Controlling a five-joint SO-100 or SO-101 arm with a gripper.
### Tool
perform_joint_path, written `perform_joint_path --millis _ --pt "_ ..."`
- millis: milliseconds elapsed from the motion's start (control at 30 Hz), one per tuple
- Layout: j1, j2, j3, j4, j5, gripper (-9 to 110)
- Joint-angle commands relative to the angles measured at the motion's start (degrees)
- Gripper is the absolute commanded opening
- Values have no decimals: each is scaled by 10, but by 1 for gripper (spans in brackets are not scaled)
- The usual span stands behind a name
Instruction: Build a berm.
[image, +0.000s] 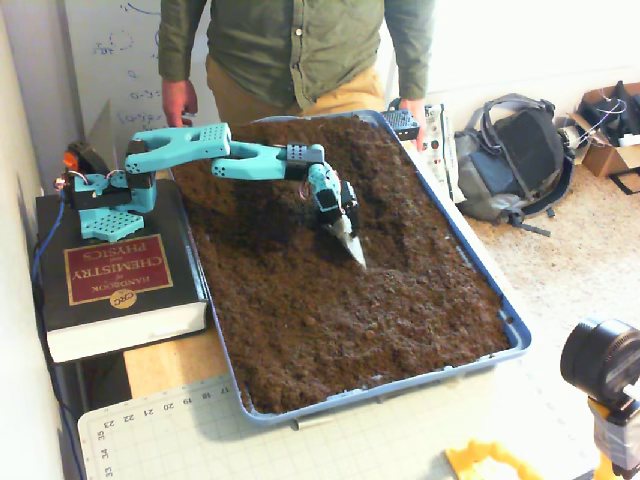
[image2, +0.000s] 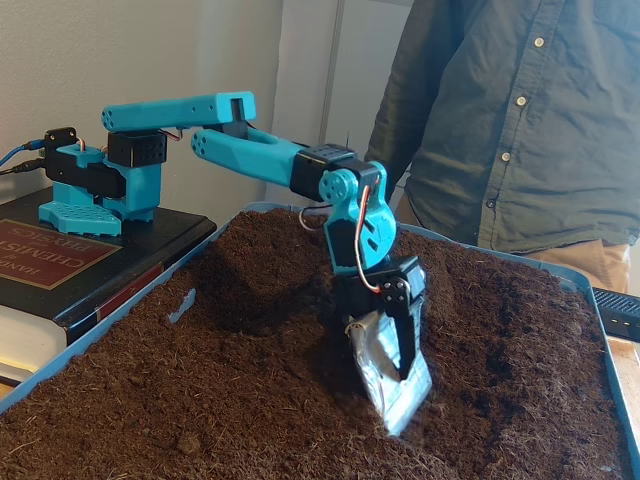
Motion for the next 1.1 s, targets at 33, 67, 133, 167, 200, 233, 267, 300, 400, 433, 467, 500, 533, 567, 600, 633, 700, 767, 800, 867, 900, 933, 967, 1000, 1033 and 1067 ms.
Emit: perform_joint_path --millis 33,67,133,167,200,233,267,300,400,433,467,500,533,567,600,633,700,767,800,867,900,933,967,1000,1033,1067 --pt "0 43 11 88 11 0" --pt "0 52 11 96 11 0" --pt "-1 71 9 109 11 0" --pt "-1 84 9 112 11 0" --pt "-1 100 9 112 11 0" --pt "-1 120 8 108 11 0" --pt "-1 141 7 105 11 0" --pt "-1 163 6 98 11 0" --pt "-1 221 -9 56 12 0" --pt "1 237 -13 37 12 0" --pt "4 250 -15 17 13 0" --pt "6 261 -15 -4 16 0" --pt "9 269 -14 -25 25 0" --pt "15 274 -13 -45 40 0" --pt "25 277 -12 -62 60 0" --pt "34 277 -12 -76 83 0" --pt "47 276 -11 -94 137 0" --pt "54 275 -10 -92 192 0" --pt "58 275 -10 -88 219 0" --pt "64 275 -8 -69 267 0" --pt "70 275 -8 -54 289 0" --pt "79 275 -8 -37 308 0" --pt "91 275 -8 -18 324 0" --pt "101 275 -8 3 339 0" --pt "112 275 -8 25 352 0" --pt "122 275 -8 47 362 0"
